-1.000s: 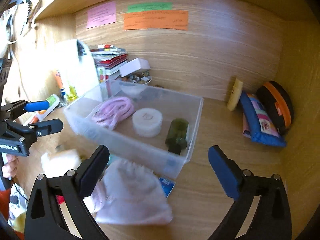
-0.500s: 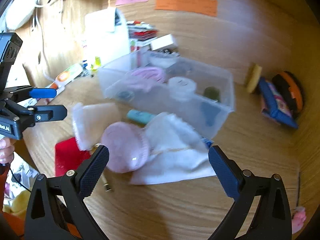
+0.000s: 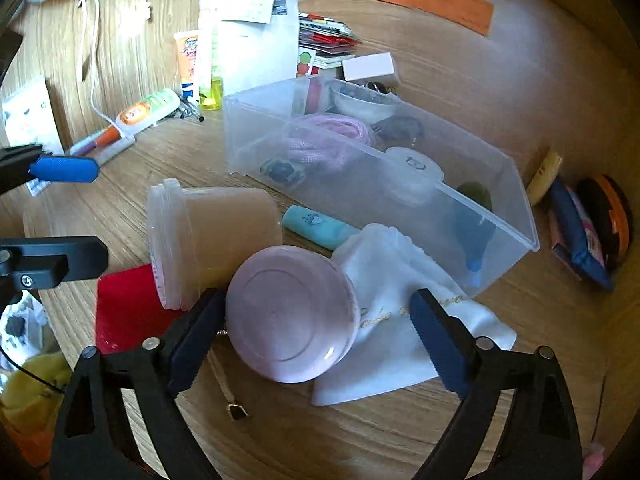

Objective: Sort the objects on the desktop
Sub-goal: 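Move both tools back to the cream tub and pink compact, then grasp the cream tub with left tool while right tool grasps pink compact, then place cream tub and pink compact into the clear box and release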

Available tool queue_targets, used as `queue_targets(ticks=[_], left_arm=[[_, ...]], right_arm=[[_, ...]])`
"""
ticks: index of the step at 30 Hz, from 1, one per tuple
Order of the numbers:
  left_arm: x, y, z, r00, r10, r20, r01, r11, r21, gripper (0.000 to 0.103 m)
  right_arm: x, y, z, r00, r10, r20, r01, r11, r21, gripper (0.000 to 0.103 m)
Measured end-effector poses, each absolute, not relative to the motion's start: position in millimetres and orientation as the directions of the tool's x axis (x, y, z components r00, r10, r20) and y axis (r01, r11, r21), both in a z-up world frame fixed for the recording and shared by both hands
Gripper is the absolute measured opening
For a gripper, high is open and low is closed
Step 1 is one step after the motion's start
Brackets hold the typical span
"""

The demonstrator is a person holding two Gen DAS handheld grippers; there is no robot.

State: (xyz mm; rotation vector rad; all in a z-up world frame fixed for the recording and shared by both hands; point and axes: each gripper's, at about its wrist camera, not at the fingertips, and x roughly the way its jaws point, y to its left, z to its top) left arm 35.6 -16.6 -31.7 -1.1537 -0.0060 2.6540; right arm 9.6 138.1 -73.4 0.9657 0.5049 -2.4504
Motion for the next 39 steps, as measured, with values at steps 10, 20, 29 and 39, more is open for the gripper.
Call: queue_targets(ticks=[10,20,29,39], left_arm=[[16.3,11.3,-47.6,-0.599,0.279,-0.75,-0.28,-0.951,-0.13,0.1],[-3.4,14.0,-59.2,-0.587,0.291,-0.756,-0.233,-0.955,-0.187,0.073],[-9.5,14.1,-40.2,-0.634,0.269,-0.725,-0.218,-0.962,-0.166,0.07],[-12.9,20.0,-12.0,-0.702,0.261,-0.663,-0.24,-0.963,-0.126,0.07]], right_arm=[[7.2,166.7,-60.4,-0.586,-0.387,-0.712,0.556,-0.831,-0.006,0.063],[5.3,194.5,-31.9,-0.63,-0.412,-0.658,0.52,-0.853,0.036,0.063],[-0.7,213.2,-9.1,-0.687,-0.413,-0.598,0.478,-0.877,0.057,0.063],[-25.2,227.0,-13.3,-0.676,-0.415,-0.609,0.437,-0.891,0.124,0.063]])
